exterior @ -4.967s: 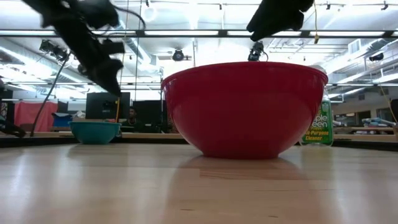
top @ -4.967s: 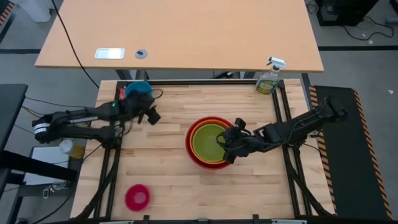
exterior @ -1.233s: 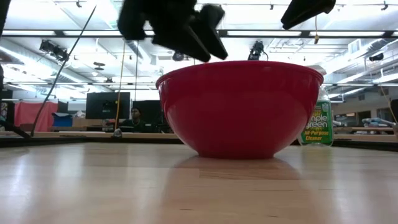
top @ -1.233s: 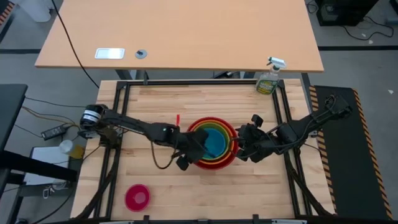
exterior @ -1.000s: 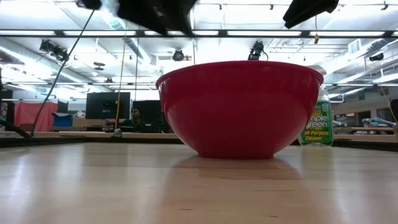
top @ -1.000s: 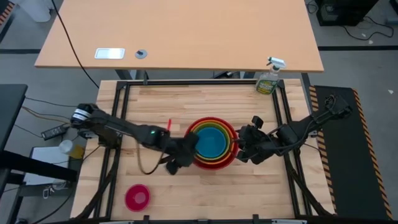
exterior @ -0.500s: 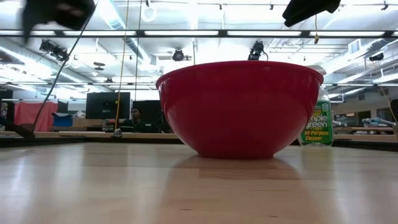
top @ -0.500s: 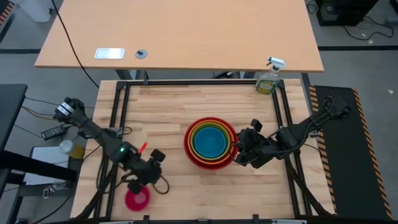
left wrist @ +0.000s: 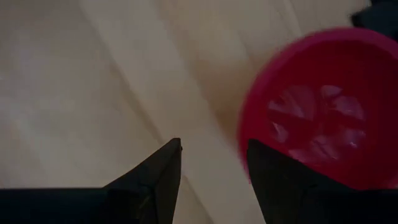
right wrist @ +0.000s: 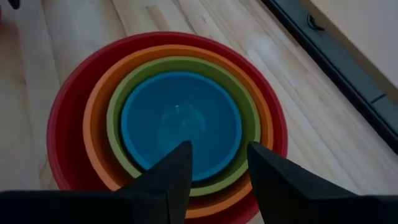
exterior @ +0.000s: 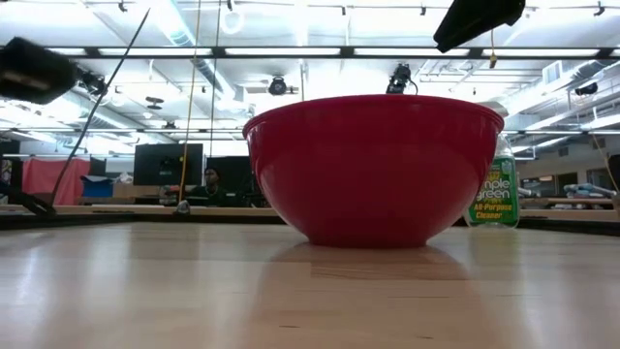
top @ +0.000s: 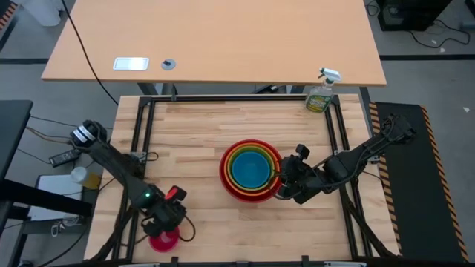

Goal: Nest bowls inside each other
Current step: Stack the pink bowl on the blue bowl

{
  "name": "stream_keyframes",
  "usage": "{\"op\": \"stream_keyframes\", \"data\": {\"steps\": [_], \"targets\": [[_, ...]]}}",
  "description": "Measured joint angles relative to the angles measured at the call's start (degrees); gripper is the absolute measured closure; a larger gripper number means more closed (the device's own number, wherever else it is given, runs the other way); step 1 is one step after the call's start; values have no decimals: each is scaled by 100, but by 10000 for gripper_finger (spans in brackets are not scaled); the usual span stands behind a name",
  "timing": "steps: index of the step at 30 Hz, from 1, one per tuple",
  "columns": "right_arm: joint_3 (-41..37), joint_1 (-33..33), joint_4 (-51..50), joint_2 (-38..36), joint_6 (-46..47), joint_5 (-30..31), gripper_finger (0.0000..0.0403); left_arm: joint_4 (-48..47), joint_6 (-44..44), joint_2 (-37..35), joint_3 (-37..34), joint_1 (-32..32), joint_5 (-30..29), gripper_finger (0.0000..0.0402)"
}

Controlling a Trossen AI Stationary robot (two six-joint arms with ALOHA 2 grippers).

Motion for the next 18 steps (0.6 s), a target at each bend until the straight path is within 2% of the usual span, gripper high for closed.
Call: {"op": "stream_keyframes", "data": {"steps": [6, 12, 15, 18], "targets": [[0, 0, 19, -4, 25, 1, 241, 52, -101, 322, -4, 28, 438, 218], [0, 0, 102, -4, 27, 1, 241, 83, -47, 777, -7, 32, 531, 225], [0, 0, 93, -4, 27, 0, 241, 77, 60, 907, -7, 32, 535, 259], [0, 0, 93, -4, 27, 0, 241, 79, 128, 939, -6, 32, 547, 321]]}}
